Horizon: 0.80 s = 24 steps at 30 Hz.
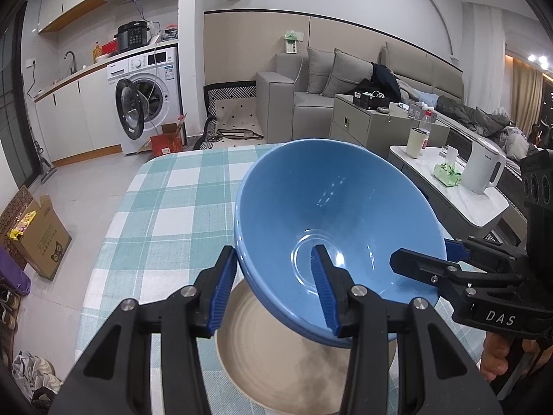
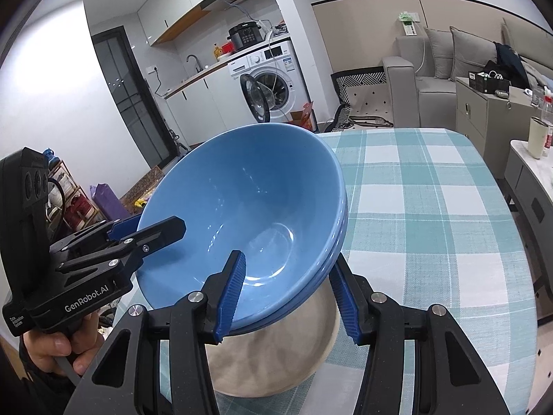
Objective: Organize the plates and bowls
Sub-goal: 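Carry the bowl stack over the beige plate stack with both grippers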
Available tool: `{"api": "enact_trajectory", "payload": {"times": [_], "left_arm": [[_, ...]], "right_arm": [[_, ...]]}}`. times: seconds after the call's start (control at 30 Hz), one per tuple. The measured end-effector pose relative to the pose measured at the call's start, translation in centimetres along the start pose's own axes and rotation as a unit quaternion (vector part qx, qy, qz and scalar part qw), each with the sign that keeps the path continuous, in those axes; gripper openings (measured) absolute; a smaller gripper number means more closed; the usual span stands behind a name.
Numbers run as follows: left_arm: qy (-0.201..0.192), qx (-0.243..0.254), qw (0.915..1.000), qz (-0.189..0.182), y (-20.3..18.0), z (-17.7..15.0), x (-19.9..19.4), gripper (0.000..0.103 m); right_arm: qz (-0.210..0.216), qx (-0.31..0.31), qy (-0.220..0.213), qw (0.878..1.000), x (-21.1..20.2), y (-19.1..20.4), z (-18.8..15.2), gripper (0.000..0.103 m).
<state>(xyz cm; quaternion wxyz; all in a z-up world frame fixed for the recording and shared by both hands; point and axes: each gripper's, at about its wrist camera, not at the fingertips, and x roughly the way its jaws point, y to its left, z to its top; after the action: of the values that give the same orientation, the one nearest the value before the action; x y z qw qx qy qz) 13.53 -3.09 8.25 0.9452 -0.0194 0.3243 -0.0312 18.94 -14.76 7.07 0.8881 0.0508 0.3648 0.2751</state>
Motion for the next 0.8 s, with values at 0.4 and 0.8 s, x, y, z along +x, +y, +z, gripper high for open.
{"api": "enact_trajectory", "payload": {"times": [0.4,0.8], "left_arm": [[0.006,-0.013,0.9998,0.011,1.7,-1.3,-0.4,0.044],[0.027,-0.019,0.9994,0.012,2.1,-2.2,0.3,0.044]], "right_arm": [[0.009,-0.022,0.026,0.999,1.9,1.8,-1.0,0.051],[0.009,-0.035,0.040,0.999,2.0,2.1,-1.3,0.051]]}}
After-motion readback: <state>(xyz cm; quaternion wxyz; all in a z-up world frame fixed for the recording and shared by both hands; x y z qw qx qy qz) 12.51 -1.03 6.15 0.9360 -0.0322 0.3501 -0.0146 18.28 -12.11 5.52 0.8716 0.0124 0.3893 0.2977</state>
